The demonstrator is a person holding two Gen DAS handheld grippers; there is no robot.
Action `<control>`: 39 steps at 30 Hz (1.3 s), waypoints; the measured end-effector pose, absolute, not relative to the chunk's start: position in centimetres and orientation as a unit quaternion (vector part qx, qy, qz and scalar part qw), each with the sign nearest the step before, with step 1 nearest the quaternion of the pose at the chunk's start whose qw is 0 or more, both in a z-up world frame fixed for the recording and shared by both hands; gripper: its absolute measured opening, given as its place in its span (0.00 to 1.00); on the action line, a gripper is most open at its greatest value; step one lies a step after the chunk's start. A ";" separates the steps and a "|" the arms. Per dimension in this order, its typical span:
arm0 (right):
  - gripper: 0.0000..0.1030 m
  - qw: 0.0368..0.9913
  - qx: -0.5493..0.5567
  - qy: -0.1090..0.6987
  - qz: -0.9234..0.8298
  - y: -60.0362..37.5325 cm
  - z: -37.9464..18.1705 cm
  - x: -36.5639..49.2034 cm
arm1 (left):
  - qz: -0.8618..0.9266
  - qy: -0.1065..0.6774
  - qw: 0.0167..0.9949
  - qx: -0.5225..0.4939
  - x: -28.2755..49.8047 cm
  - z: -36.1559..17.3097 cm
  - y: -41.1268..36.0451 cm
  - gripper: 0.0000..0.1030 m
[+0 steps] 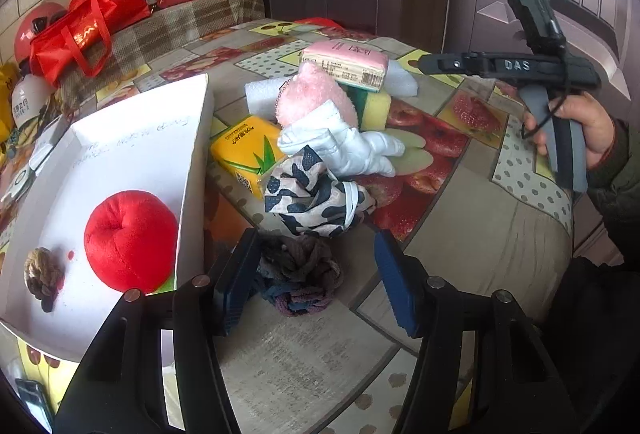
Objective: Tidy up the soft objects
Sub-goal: 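Move both tools back to the pile of soft items, then grasp the grey knotted hair tie with the left tool while the right tool grasps the white foam sheet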
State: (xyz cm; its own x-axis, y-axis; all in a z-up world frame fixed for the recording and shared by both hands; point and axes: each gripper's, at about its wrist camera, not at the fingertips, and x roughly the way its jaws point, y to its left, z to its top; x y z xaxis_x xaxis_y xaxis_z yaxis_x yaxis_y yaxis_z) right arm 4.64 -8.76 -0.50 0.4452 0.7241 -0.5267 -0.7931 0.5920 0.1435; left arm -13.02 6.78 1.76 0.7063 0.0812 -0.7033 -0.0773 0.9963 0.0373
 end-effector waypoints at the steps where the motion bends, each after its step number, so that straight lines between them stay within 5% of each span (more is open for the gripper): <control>1: 0.87 0.850 -0.067 0.285 0.437 -8.3 -0.6 5.5 | 0.044 0.386 0.922 0.004 -12.9 1.6 6.8 0.57; 13: 0.87 0.851 -0.114 0.332 0.390 -2.9 -2.5 9.6 | 0.054 0.418 0.907 0.001 -11.8 0.7 7.1 0.57; 16: 0.66 0.847 -0.117 0.340 0.392 -3.2 -2.6 9.7 | 0.060 0.427 0.902 0.015 -11.5 0.4 6.6 0.57; 21: 0.61 0.847 -0.102 0.335 0.400 -4.5 -2.2 9.5 | 0.061 0.437 0.896 0.043 -11.2 -0.1 5.6 0.57; 23: 0.60 0.851 -0.093 0.328 0.399 -5.5 -1.9 9.4 | 0.055 0.435 0.897 0.059 -11.3 -0.1 5.0 0.39; 26: 0.60 0.859 -0.067 0.317 0.397 -7.0 -1.4 9.2 | 0.050 0.430 0.898 0.076 -11.5 0.1 4.4 0.29; 39: 0.60 0.894 0.005 0.203 0.400 -10.2 1.4 5.9 | 0.062 0.256 0.961 0.086 -16.7 4.7 4.5 0.27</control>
State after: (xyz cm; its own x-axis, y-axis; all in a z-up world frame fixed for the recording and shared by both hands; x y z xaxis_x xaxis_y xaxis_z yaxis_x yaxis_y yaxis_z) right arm 5.91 -10.18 1.37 0.5967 0.7177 -0.3590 -0.7132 0.6794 0.1725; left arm -16.74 4.49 4.71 0.8612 0.1623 -0.4817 -0.0746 0.9777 0.1961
